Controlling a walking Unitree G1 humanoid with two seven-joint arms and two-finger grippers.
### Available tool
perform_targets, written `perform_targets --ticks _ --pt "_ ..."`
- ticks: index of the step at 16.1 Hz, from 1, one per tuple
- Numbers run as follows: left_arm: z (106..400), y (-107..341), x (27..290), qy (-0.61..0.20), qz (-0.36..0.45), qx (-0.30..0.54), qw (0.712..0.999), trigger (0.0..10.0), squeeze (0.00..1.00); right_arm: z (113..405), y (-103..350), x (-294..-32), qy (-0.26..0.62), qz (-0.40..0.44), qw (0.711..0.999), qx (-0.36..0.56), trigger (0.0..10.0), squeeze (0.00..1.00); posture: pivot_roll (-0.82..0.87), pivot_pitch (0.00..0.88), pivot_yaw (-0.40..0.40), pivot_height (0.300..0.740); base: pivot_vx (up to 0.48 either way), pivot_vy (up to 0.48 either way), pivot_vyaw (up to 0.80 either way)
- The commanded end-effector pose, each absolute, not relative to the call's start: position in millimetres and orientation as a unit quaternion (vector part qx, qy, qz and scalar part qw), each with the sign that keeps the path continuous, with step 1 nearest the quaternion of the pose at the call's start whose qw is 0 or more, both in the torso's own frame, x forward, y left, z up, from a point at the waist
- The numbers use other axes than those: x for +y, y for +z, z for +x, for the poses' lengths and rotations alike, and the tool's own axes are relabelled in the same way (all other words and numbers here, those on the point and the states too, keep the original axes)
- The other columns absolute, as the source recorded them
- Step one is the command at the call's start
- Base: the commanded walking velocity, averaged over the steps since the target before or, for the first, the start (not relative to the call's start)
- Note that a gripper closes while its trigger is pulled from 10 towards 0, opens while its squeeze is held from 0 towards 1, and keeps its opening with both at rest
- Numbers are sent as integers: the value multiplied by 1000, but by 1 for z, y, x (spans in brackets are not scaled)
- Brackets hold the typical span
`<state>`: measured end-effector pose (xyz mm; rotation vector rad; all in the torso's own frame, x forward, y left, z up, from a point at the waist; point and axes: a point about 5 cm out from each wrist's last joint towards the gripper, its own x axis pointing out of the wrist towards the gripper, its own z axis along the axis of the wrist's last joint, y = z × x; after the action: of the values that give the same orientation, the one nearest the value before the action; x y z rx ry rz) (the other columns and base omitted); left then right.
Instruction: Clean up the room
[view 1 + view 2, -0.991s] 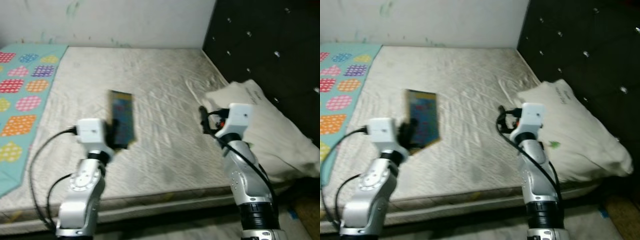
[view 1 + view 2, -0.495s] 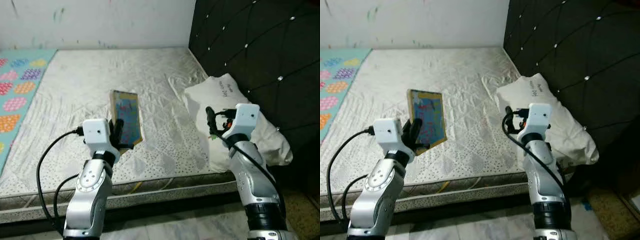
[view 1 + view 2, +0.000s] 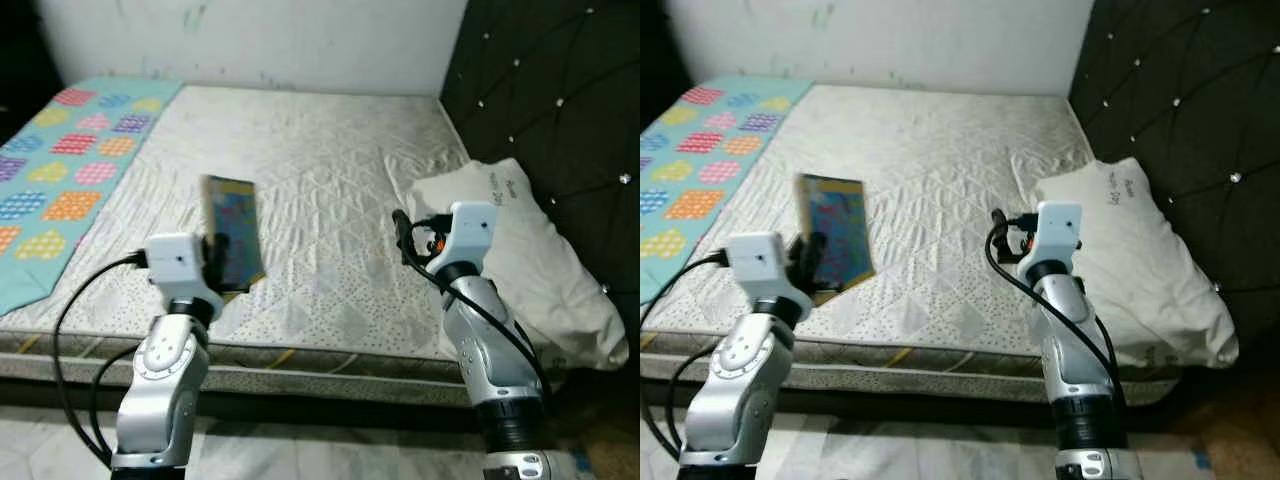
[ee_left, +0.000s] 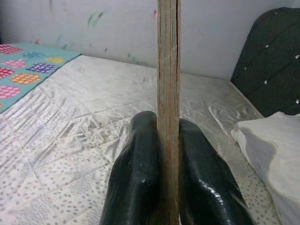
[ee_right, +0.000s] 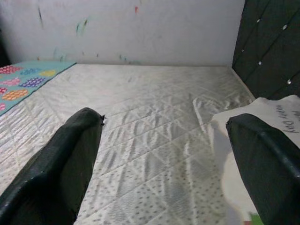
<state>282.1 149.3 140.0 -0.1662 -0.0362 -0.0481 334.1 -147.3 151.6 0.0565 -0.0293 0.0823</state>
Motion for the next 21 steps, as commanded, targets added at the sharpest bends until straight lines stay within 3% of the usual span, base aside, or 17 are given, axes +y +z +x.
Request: perform_targets --ticks 1,5,12,21 --pt "285 151 137 -47 -88 -43 994 10000 0 334 152 -157 28 22 999 -16 10000 0 23 6 -40 740 0 -311 0" --pt "285 151 137 -48 -89 -43 994 10000 0 335 151 -157 27 22 999 -16 10000 0 23 6 -40 740 0 -301 0" --pt "282 155 134 -73 -98 -65 990 10000 0 333 149 -158 25 20 999 -14 10000 0 19 16 -38 740 0 0 0" --pt "281 155 134 -83 -106 -68 989 10000 0 333 149 -158 25 18 999 -14 10000 0 17 18 -38 740 331 0 0"
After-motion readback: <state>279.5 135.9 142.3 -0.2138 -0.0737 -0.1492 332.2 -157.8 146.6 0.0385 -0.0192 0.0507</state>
